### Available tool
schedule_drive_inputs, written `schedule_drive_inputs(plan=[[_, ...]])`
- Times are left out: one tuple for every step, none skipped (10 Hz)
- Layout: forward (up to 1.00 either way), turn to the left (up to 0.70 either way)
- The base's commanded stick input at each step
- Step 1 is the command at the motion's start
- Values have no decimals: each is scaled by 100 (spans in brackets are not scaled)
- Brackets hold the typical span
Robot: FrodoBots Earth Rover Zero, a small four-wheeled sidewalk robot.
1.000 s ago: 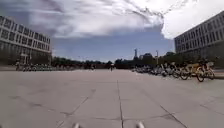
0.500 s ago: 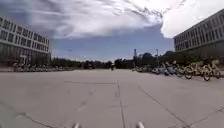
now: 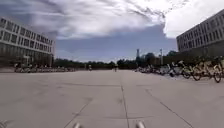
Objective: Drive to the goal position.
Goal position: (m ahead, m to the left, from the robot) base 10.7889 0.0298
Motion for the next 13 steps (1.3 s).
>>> schedule_drive_inputs(plan=[[70, 0], [70, 0], [70, 0], [70, 0], [70, 0], [70, 0], [70, 0], [70, 0], [70, 0], [70, 0], [70, 0], [70, 0], [70, 0]])
